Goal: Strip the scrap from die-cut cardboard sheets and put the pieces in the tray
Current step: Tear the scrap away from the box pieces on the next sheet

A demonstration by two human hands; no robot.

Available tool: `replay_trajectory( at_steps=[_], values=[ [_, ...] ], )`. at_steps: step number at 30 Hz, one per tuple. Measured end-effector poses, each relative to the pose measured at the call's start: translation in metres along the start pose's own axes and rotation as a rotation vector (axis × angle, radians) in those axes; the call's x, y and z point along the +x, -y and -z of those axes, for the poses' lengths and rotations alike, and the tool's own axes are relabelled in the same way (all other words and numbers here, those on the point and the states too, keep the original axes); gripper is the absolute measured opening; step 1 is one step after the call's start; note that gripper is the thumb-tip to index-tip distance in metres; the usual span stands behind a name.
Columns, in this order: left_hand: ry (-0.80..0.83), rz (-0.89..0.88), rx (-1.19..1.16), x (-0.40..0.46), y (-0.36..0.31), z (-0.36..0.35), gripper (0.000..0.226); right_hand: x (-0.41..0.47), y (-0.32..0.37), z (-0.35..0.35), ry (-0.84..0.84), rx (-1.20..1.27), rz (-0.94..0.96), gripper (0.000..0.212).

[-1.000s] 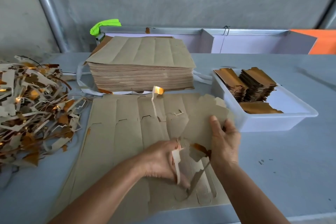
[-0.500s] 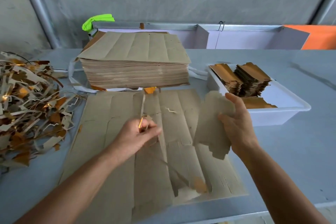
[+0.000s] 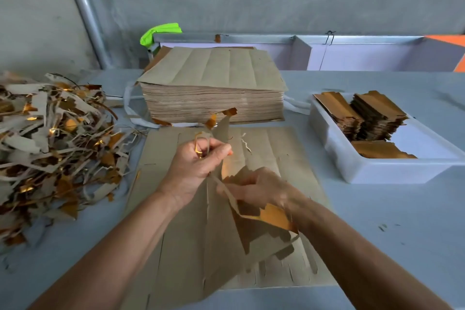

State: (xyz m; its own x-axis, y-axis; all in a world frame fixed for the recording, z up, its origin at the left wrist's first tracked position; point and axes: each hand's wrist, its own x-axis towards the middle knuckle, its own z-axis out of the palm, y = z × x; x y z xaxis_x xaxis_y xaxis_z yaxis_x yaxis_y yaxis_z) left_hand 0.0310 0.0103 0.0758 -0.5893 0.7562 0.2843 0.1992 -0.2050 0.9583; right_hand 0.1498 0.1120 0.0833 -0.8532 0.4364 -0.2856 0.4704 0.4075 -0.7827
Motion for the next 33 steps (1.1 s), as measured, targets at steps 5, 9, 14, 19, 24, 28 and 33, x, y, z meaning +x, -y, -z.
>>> replay_trajectory(
  at_steps=[5,9,14,19,24,28,33],
  values=[
    [0.005,-0.006,0.199,-0.002,0.012,-0.009,0.008,0.009,-0.004,-0.006,-0.082,-0.156,0.045,0.022],
    [-0.086,0.068,0.628,0.001,0.022,0.019,0.021,0.004,-0.029,0.004,-0.269,-0.018,-0.025,0.020],
    [0.375,0.196,0.753,0.002,0.028,0.015,0.096,0.000,-0.040,-0.007,-0.380,0.167,0.050,0.017],
    [0.308,0.178,0.902,0.010,0.032,0.003,0.045,-0.001,-0.048,-0.017,-0.682,0.401,0.073,0.030],
    [0.407,0.209,1.026,0.013,0.029,0.002,0.039,0.000,-0.048,-0.024,-0.851,0.925,0.088,0.028],
    [0.485,0.251,1.114,0.008,0.026,0.015,0.047,0.000,-0.045,-0.005,-0.978,1.039,0.105,0.022],
    [0.540,0.207,1.312,0.007,0.029,0.011,0.036,0.004,-0.048,0.023,-1.041,1.156,-0.011,0.019]
  ],
)
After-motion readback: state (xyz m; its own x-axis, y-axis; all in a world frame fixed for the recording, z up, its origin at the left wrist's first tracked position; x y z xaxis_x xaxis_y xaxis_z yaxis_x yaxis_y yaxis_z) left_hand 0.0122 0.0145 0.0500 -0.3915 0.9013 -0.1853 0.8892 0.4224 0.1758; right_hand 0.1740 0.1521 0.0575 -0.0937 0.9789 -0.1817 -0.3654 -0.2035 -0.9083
